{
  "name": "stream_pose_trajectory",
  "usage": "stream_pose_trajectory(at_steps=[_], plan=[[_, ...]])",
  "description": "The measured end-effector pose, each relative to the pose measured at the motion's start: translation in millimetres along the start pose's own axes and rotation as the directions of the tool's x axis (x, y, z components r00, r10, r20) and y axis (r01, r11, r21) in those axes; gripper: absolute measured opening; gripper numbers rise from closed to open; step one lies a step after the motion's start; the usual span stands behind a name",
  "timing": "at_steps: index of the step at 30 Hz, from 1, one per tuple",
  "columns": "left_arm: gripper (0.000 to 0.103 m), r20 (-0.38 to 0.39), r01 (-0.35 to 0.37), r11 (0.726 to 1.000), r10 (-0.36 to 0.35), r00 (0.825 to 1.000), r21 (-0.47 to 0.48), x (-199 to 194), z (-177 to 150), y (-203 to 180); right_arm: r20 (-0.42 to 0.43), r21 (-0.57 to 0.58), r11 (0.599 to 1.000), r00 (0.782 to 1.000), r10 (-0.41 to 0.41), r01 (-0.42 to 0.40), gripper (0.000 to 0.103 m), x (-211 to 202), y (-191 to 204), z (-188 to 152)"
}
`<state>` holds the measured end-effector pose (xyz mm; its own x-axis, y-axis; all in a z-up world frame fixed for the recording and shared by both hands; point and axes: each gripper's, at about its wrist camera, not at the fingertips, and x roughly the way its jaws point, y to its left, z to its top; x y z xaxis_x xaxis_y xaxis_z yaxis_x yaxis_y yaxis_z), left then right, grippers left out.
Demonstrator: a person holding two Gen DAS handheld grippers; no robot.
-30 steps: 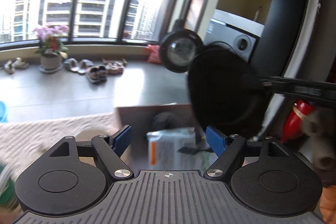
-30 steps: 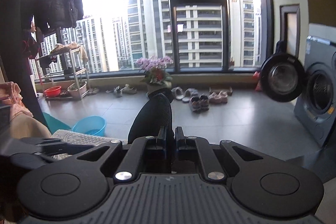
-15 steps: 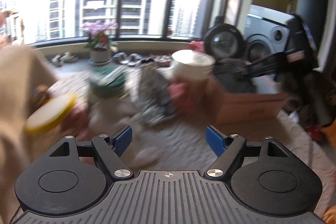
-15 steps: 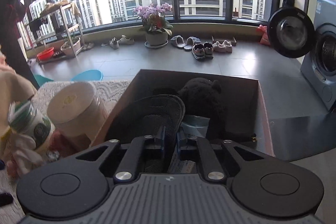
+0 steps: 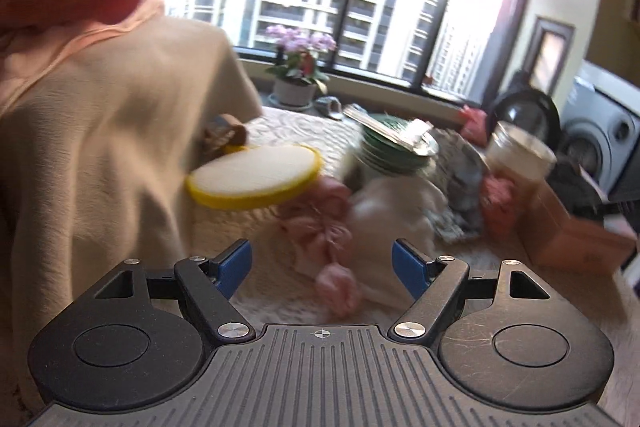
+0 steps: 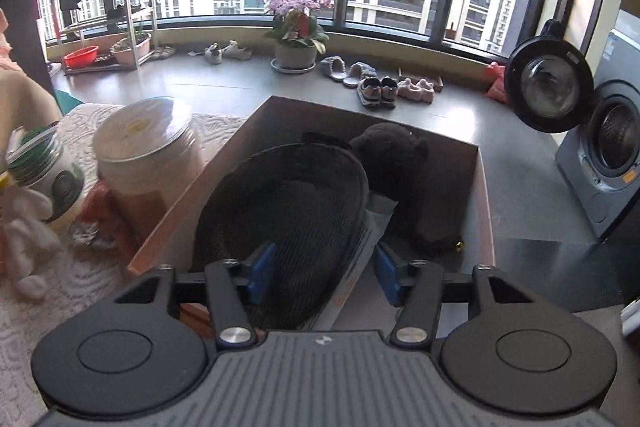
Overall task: Organize soft objects
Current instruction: 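Lower the black pouch into the pink box and open the right tool, then reach both tools toward the yellow round pad by the blanket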
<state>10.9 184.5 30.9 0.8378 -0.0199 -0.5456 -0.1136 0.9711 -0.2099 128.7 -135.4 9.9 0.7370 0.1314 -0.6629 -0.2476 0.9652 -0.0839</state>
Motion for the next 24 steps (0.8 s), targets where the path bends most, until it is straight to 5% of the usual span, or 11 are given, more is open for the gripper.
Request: stream_pose_trajectory(at_steps=[4,10,15,18,20,22,24], plan=[[0.082,-0.008,-0.027,1.000,0.027,1.000,0.002,3.1,4.8,5.6,0.093,-0.040,0.999,0.995,-0.019,0.023,0.054,-30.8,10.0,16.2],[0.082,-0.017,-0.030,1.000,0.029,0.999,-0.008,5.8,6.1,14.2,0.140,-0.146,0.975,0.972,0.186,-0.165,0.056,-61.1,84.0,90.8],[0.082,-0.025,0.006,1.000,-0.007,1.000,-0.012,6.4,-9.7,26.6,-0.039,-0.257,0.888,0.922,0.385,-0.381,0.056,-29.9,207.7,141.1],[0.080,0.001,0.019,0.999,-0.018,1.000,-0.047,7.7,-20.7,34.2,-0.174,-0.279,0.852,0.896,0.408,-0.442,0.056,8.6,281.0,155.6],[0.077,0.008,0.034,0.997,-0.034,0.999,-0.067,9.1,-26.9,38.0,-0.232,-0.288,0.859,0.902,0.366,-0.423,0.054,39.1,316.0,153.4],[0.074,0.039,0.055,0.995,-0.052,0.998,-0.083,3.8,-27.5,42.0,-0.265,-0.336,0.870,0.923,0.280,-0.360,0.018,63.5,346.5,152.5],[0.074,0.051,0.064,0.992,-0.059,0.997,-0.105,0.2,-29.3,46.0,-0.253,-0.400,0.881,0.955,0.156,-0.251,0.006,83.9,357.8,148.4]])
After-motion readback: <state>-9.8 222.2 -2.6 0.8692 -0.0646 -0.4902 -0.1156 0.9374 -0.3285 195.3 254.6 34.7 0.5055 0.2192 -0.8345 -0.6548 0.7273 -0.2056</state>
